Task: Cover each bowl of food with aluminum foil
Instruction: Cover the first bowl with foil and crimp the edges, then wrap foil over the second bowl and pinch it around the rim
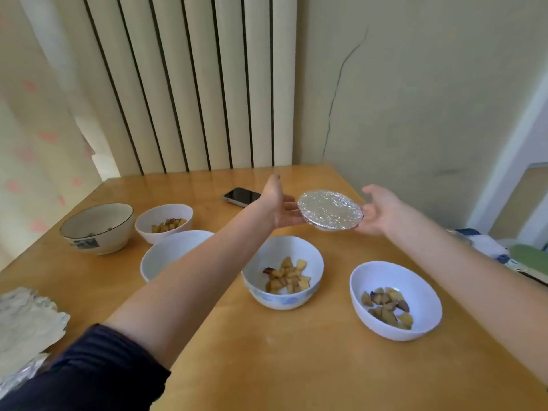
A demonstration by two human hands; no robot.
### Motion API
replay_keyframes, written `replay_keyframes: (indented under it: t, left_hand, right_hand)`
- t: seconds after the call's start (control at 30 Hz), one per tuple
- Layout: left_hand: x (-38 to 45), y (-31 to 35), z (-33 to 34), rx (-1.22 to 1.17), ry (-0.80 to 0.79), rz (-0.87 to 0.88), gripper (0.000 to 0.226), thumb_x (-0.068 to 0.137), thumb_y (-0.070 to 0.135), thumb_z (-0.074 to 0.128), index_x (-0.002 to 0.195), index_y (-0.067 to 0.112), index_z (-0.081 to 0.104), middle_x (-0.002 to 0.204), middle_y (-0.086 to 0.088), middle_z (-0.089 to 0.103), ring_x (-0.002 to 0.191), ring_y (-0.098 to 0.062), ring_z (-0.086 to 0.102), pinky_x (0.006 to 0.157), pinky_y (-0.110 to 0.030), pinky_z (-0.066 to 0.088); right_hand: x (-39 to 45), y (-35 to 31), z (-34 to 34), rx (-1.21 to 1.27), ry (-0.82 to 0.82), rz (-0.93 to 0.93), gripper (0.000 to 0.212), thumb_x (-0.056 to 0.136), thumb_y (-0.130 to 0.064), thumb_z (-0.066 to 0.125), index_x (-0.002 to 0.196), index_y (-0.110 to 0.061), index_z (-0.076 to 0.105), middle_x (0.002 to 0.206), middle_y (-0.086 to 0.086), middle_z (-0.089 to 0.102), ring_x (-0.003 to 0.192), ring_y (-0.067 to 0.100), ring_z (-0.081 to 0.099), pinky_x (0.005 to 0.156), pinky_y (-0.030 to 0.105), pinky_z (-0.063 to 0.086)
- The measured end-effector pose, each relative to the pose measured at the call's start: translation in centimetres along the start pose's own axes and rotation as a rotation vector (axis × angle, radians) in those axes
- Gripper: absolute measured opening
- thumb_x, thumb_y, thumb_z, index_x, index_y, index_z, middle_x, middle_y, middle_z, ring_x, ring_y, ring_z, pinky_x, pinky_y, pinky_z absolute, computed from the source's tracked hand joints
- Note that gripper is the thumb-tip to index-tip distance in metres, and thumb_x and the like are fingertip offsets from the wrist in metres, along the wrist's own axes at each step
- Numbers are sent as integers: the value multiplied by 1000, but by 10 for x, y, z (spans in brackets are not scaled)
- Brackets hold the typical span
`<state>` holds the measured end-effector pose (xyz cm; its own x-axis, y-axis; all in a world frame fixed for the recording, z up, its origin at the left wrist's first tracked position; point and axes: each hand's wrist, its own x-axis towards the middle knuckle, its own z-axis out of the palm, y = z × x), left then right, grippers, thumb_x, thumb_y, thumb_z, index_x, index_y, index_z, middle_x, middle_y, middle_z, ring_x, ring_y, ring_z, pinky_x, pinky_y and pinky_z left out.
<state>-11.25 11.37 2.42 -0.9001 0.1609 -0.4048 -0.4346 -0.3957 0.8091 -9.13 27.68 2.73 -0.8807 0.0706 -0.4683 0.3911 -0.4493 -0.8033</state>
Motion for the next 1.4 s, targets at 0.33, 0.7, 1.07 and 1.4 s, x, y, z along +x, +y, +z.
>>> replay_keyframes:
  t: [0.33, 0.7, 1.07, 1.4]
  left_hand:
    - [60, -17, -11, 223, 146, -168, 65, 103, 44, 26, 134, -12, 38, 118, -26, 56, 97, -38, 59, 70, -51, 50]
    - [-64, -70, 13, 938, 76, 958, 31, 97, 9, 46, 123, 10, 64, 120, -2, 66, 106, -11, 57, 90, -17, 39]
    - [-185, -152, -34, 808, 152, 721, 49, 101, 8, 35, 150, 10, 32, 98, 10, 63, 75, 9, 51, 69, -5, 33]
    - [-232, -125, -200, 619, 626, 703, 46, 101, 4, 33, 147, 6, 38, 142, 0, 47, 122, -6, 44, 91, -4, 32]
  right_hand:
    - [56, 19, -17, -76, -4, 109, 44, 100, -25, 38, 131, 6, 41, 103, 17, 60, 104, 27, 55, 87, 39, 42]
    - [-57, 44, -106, -1158, -2, -344, 28, 101, -33, 42, 117, -22, 62, 115, -8, 59, 106, 9, 52, 83, 23, 38]
    - [-110, 132, -49, -750, 269, -694, 26, 85, -10, 42, 81, 4, 63, 66, 10, 49, 66, 24, 40, 59, 32, 32]
    - [-140, 237, 100, -770, -100, -695, 27, 90, -8, 43, 82, -1, 67, 75, 7, 66, 74, 26, 55, 66, 34, 45]
